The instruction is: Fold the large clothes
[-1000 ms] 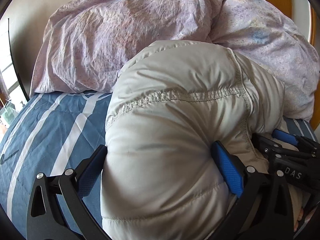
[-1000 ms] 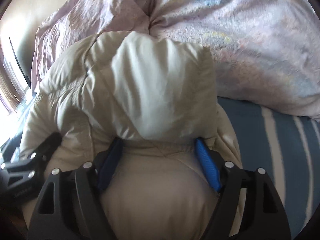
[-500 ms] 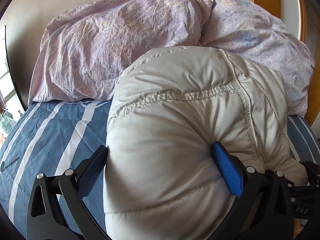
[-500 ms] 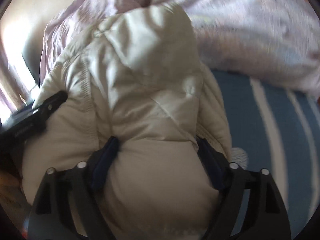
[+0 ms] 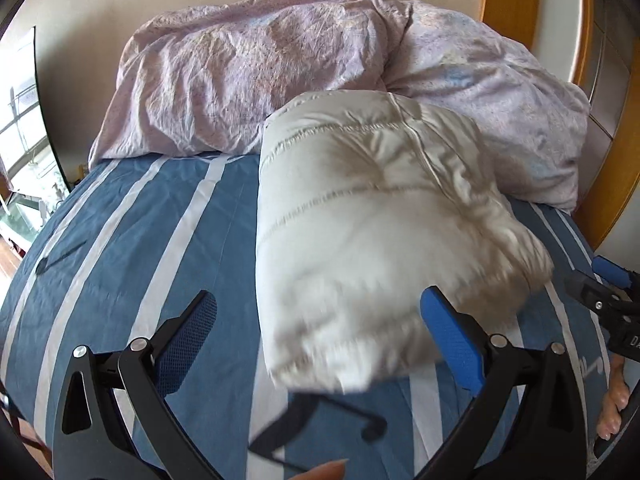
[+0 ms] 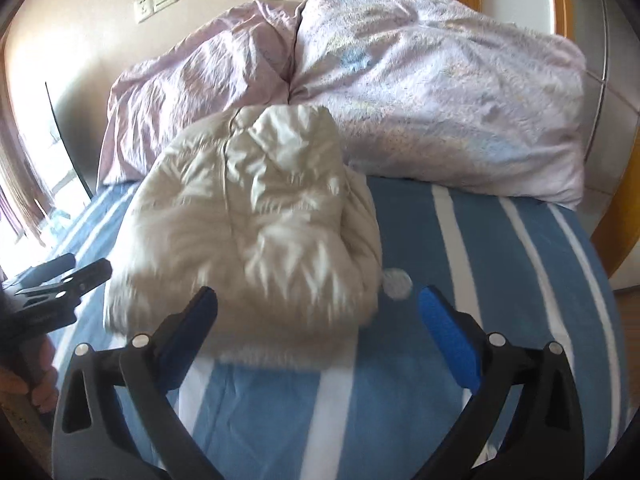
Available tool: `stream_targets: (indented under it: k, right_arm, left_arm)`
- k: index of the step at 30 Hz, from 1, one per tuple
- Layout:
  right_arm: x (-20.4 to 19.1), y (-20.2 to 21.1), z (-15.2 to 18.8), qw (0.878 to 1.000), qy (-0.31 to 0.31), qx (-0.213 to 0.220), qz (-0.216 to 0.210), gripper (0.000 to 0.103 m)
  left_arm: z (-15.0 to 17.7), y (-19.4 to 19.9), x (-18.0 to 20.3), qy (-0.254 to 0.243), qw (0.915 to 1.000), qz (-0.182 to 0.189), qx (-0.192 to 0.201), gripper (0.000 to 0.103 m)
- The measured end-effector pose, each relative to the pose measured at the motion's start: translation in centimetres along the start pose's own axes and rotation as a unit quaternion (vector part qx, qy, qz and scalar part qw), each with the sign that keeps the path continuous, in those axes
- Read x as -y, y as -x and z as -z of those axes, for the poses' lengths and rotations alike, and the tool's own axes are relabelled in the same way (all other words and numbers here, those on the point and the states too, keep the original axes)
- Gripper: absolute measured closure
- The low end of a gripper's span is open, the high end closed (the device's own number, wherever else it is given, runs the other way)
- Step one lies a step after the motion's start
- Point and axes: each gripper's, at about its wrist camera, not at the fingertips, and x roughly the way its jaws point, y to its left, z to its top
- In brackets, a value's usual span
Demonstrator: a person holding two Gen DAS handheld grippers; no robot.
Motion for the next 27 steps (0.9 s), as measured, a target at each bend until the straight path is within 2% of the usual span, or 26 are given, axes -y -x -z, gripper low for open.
stream_targets:
  k: [4, 6, 8, 12, 16, 20, 27]
  right_arm:
    - [-0.5, 2.1, 2.9, 1.0, -0.003, 0.0, 0.0, 0.002]
    - [-0.7, 3.1, 4.2, 1.0, 0.0, 0.003, 0.016, 0.002]
    - [-0.9, 3.9, 5.5, 0.999, 0.007, 0.006, 0.031, 0.002]
    - [-1.3, 4.5, 7.6, 1.0, 0.006, -0.004, 0.02, 0.002]
    - [-2.1, 4.7, 9.6, 0.999, 0.013, -0.013, 0.031, 0.002]
    - [-2.4, 5.1, 10.8, 0.999, 0.011, -0.013, 0.039, 0.002]
    - [-1.7, 5.8, 11.2, 0.998, 0.006, -0.012, 0.057, 0.002]
  left_arm:
    - [2.7, 2.5, 0.8, 0.014, 0.9999, 0.009, 0.0, 0.001]
    - [3.6, 3.3, 1.2, 0.015, 0.9999, 0.007, 0.0, 0.001]
    - [4.7, 4.2, 1.7, 0.009, 1.0, -0.002, 0.002, 0.001]
    - [6.4, 5.7, 2.5, 0.002, 1.0, -0.005, 0.002, 0.001]
    - [7.9, 6.4, 3.4, -0.02, 0.9997, -0.015, -0.003, 0.001]
    - [8.8, 6.7, 3.6, -0.029, 0.9994, -0.017, -0.009, 0.001]
    - [9.0, 7.2, 3.2, -0.014, 0.9996, -0.022, -0.007, 0.001]
